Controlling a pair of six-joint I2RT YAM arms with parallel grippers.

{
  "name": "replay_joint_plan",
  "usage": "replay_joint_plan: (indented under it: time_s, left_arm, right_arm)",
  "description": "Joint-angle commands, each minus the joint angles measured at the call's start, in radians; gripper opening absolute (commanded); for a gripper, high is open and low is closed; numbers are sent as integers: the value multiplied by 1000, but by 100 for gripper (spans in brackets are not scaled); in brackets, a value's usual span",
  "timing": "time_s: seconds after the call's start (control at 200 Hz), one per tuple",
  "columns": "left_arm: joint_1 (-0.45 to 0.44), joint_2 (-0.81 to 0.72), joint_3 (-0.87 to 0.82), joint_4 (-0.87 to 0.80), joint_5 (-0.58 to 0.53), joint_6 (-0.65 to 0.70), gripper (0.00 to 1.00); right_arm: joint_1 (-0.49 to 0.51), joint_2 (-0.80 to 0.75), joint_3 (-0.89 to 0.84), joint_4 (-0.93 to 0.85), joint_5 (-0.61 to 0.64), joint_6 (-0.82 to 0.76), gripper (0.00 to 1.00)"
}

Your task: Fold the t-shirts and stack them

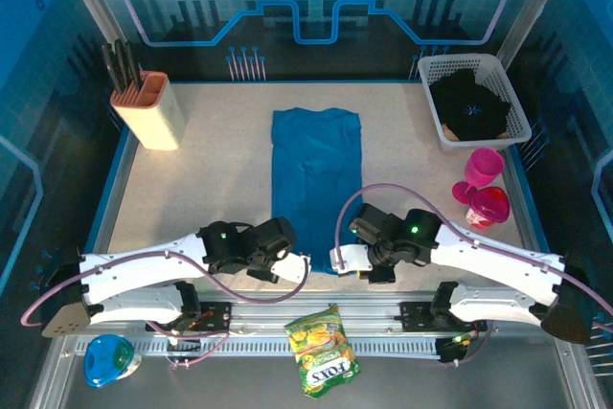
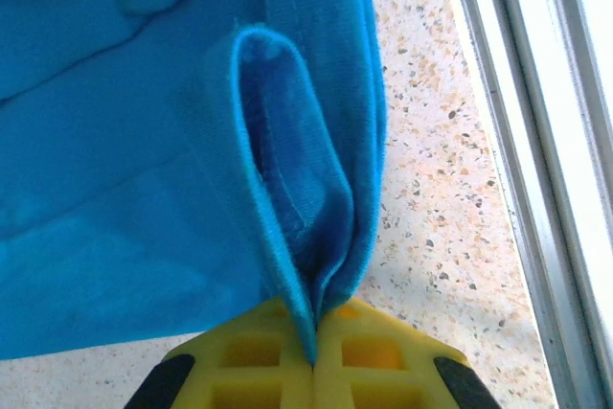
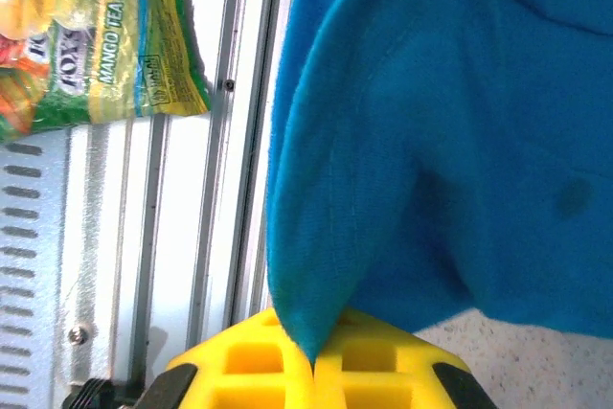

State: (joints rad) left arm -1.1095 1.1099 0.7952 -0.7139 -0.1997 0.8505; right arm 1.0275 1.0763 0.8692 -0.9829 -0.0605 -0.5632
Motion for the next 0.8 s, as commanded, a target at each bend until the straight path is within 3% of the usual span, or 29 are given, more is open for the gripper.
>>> replay_joint_plan:
  time_s: [0.0, 0.1, 0.265, 0.495, 0.796]
  left_arm:
    - [-3, 12, 90, -138, -66, -65, 0]
    - [31, 45, 146, -136, -100, -29, 0]
    - [154, 87, 196, -45, -54, 67, 0]
    - [336, 190, 231, 88, 47, 163, 0]
    - [470, 393, 286, 217, 65, 238, 0]
  right_arm:
    - [-17, -14, 64, -89, 25, 31, 0]
    - [-94, 24, 116, -57, 95, 30, 0]
    - [-230, 117, 211, 17, 173, -27, 0]
    - [-382, 280, 307, 102, 121, -149, 0]
    - [-478, 494, 421, 197, 141, -244, 0]
